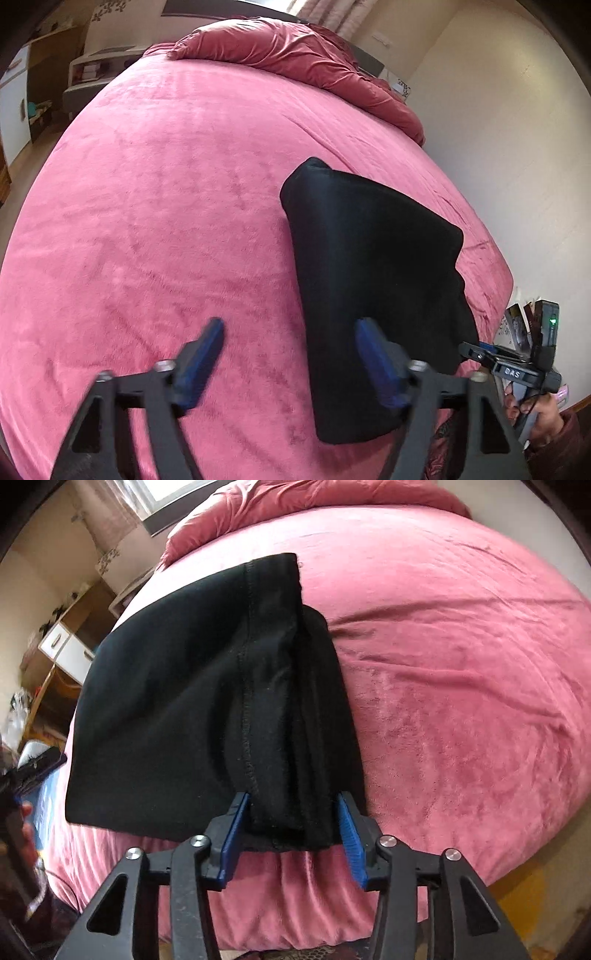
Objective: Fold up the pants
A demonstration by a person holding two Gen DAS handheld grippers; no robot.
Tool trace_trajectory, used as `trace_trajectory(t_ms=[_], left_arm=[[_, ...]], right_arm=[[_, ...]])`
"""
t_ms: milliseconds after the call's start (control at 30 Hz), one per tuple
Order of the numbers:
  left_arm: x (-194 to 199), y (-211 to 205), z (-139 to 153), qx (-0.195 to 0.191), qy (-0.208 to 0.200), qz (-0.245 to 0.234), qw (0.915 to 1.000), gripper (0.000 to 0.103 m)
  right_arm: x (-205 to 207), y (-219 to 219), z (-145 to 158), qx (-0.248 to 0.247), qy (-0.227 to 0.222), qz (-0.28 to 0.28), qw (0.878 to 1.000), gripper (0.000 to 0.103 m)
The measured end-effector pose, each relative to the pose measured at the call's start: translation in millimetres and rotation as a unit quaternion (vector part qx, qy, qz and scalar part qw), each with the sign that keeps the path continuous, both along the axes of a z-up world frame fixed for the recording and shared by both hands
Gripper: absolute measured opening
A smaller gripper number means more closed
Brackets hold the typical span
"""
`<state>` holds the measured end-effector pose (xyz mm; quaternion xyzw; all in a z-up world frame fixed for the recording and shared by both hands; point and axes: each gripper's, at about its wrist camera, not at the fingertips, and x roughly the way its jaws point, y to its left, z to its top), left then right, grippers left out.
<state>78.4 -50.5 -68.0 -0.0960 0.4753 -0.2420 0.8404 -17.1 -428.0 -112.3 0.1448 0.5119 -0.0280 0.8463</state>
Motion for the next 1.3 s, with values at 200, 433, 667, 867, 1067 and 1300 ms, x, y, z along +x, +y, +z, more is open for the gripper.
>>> trace_trajectory(t_ms=[200,433,667,867,1067,1300], left_arm=[[9.2,-16.7,0.7,0.004,-0.014,-0.026,0.9996,0.088],[10.7,-36.7,2.0,0.045,-0.047,-0.058,0.9962,0.088],[17.0,-47.7,-6.3,0.053,-0.054,-0.083,0.9937,0.093],[29.9,-52.5,-16.9,0.035,-0.036,-0.096,0.9941,0.097],[43.3,-62.2,-27.7,0.027,-0.028,-0.107,0.9935,0.097],[51.3,-76.3,-37.4,0.014,-0.017,-0.12,0.9925,0.096]], right_arm=[[3.1,-6.7,19.6,0.014,-0.023,0.004,1.0,0.083],[37.4,-32.4,20.4,0.071,-0.053,-0.009,0.996,0.094],[78.2,-36.9,-4.1,0.108,-0.012,0.009,0.994,0.094],[99.4,-43.2,-23.7,0.134,0.006,0.039,0.99,0.098],[112.8,-48.1,-37.8,0.156,0.008,0.055,0.986,0.103],[133.9,-47.7,-43.5,0.161,0.009,0.081,0.984,0.103]])
